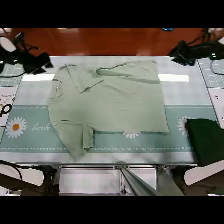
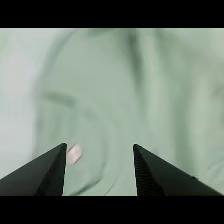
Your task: Fold the shirts.
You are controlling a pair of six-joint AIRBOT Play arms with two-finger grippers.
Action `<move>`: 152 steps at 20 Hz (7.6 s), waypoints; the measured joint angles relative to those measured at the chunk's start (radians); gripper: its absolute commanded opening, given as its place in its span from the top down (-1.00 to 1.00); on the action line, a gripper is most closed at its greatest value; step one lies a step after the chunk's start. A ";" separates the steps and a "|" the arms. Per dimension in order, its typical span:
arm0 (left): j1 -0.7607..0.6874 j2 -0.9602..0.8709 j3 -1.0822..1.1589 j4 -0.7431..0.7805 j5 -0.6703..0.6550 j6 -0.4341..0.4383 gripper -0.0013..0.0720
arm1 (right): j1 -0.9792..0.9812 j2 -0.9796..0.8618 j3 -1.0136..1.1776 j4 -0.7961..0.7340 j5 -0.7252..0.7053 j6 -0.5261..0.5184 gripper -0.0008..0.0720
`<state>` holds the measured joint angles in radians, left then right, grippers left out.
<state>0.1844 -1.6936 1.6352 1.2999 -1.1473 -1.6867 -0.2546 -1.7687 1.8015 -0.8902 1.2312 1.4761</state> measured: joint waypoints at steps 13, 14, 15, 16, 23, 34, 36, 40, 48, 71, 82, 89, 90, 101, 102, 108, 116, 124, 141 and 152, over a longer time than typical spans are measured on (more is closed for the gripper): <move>0.580 0.454 -1.020 -0.505 -0.093 0.431 -0.42 | -0.335 0.780 -1.040 -0.077 0.012 -0.146 -0.16; 0.579 0.451 -1.042 -0.517 -0.082 0.447 -0.42 | -0.344 0.810 -1.080 -0.073 0.013 -0.150 -0.16; 0.574 0.446 -1.057 -0.526 -0.077 0.458 -0.42 | -0.350 0.836 -1.110 -0.065 0.013 -0.155 -0.16; 0.563 0.439 -1.069 -0.527 -0.059 0.466 -0.42 | -0.355 0.856 -1.135 -0.062 0.020 -0.159 -0.16; 0.402 0.377 -1.090 -0.540 0.005 0.492 0.92 | -0.382 0.901 -1.189 -0.154 0.000 -0.083 -0.16; 0.352 0.362 -1.070 -0.546 0.035 0.498 0.92 | -0.383 0.767 -1.351 -0.097 0.023 -0.120 -0.16; 0.351 0.362 -1.070 -0.546 0.037 0.499 0.92 | -0.331 0.707 -1.357 -0.051 -0.018 -0.134 -0.16; 0.351 0.362 -1.070 -0.546 0.039 0.501 0.92 | -0.211 0.566 -1.317 0.057 -0.086 -0.146 0.11; 0.341 0.405 -0.928 -0.626 -0.008 0.517 0.92 | -0.002 0.467 -0.930 0.103 -0.100 -0.172 0.92; -0.066 1.213 0.174 0.104 -0.117 0.151 0.92 | 0.035 1.152 0.135 -0.501 0.240 0.071 0.92; -0.364 1.002 -0.317 0.357 0.014 -0.134 0.92 | 0.035 1.016 -0.351 -0.410 0.159 0.018 0.92; -0.249 0.436 -0.314 0.221 0.378 -0.216 0.92 | 0.036 0.458 -0.362 -0.238 -0.097 -0.084 0.92; -0.228 0.356 -0.275 0.179 0.404 -0.214 0.92 | 0.036 0.368 -0.324 -0.209 -0.126 -0.094 0.92; -0.139 -0.138 0.098 -0.054 0.195 -0.116 0.92 | 0.031 -0.143 0.024 -0.086 -0.062 -0.099 0.92; -0.133 -0.141 0.105 -0.059 0.151 -0.090 0.92 | 0.029 -0.150 0.028 -0.088 -0.033 -0.100 0.92; -0.091 -0.152 0.096 -0.070 -0.061 0.027 0.92 | 0.025 -0.165 0.024 -0.153 0.123 -0.098 0.92; -0.081 -0.165 0.035 -0.069 -0.140 0.073 -0.10 | 0.041 -0.208 0.023 -0.190 0.223 -0.068 -0.05; -0.008 -0.076 -0.039 -0.005 -0.372 0.079 -0.43 | -0.055 -0.100 0.016 -0.237 0.332 0.010 -0.16; 0.330 0.547 -1.189 -0.465 -0.043 0.323 -0.43 | -0.331 0.551 -1.025 0.031 0.014 -0.259 -0.16; 0.122 0.473 -1.151 -0.572 0.105 0.357 0.92 | -0.418 0.569 -1.077 -0.085 0.089 -0.199 -0.16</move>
<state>0.3065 -1.2201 0.4839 0.7280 -1.0428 -1.3300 -0.6724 -1.1999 0.7242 -0.9756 1.3201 1.2770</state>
